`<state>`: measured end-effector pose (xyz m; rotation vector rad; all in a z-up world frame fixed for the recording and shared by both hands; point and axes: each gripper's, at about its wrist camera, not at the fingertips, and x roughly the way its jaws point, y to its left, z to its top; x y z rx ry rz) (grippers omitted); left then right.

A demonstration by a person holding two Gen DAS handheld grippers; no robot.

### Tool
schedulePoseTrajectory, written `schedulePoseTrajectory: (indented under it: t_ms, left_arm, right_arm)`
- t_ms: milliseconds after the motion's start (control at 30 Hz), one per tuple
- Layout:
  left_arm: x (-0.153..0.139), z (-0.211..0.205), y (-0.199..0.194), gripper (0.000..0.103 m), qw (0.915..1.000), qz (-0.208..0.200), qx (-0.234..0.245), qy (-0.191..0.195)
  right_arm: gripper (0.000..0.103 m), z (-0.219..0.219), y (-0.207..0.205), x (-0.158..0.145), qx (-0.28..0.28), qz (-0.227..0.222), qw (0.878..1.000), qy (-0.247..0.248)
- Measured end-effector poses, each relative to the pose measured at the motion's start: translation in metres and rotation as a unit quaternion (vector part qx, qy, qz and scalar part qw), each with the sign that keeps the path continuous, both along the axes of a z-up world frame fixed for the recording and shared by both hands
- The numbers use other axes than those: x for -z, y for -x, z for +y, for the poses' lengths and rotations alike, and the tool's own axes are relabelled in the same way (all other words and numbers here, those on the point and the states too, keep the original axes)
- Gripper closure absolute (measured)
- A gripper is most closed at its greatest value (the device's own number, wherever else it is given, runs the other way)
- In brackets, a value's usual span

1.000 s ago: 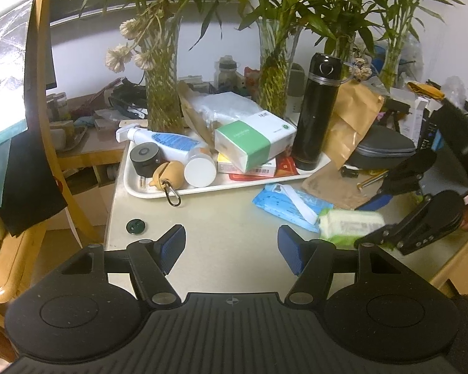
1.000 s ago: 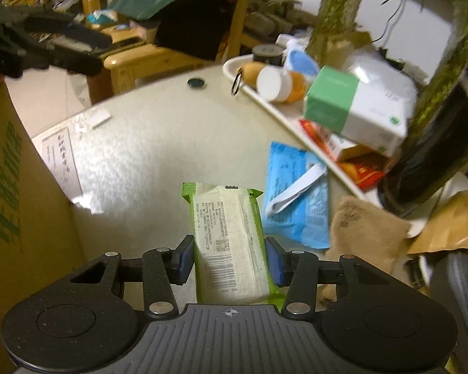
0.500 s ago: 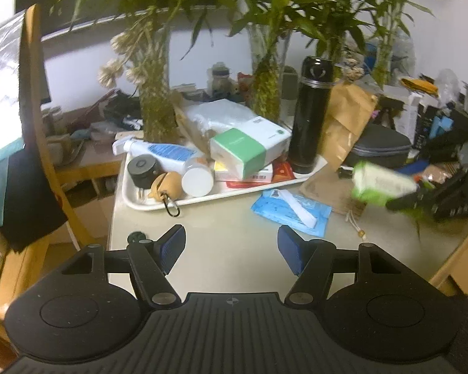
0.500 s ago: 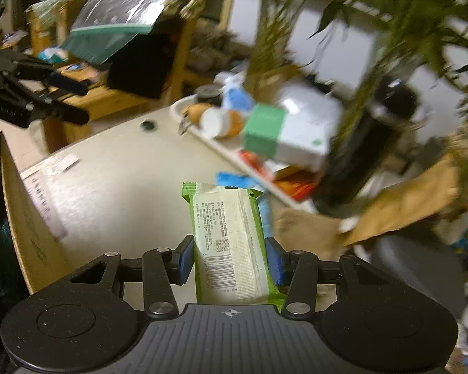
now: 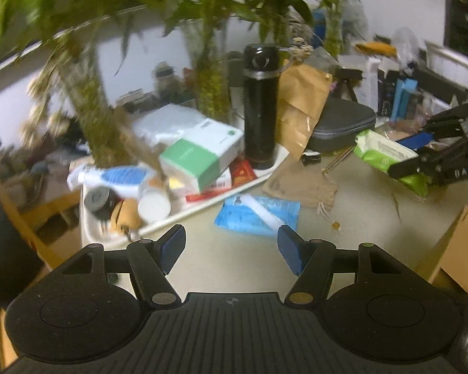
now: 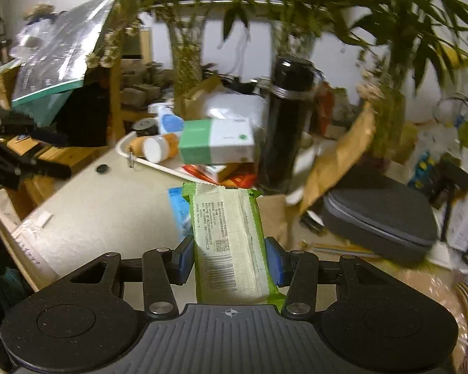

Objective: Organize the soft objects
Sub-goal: 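Lift the green-edged wipes pack off the desk with the right tool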

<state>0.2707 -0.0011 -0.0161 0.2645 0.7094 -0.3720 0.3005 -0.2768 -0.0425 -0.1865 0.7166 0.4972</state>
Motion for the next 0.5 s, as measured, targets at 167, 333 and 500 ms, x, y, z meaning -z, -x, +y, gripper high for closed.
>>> schedulePoseTrajectory:
  t_ms: [167,333,500]
  left_arm:
    - [-0.018,-0.024,-0.032,0.038,0.9996,0.019,0.021,-0.002]
    - [0.000,-0.043,-0.071,0.039,0.9954,0.094,0.016,0.009]
    - [0.033,-0.058,-0.109,0.039,0.9875,0.157,-0.017,-0.007]
  right_arm:
    - [0.053,-0.009,0.005,-0.005,0.040,-0.012,0.999,-0.011]
    - [0.053,-0.014,0.009,-0.006,0.054,-0.018,0.998,-0.006]
    - [0.053,-0.021,0.010,-0.008,0.055,-0.013,0.998,-0.016]
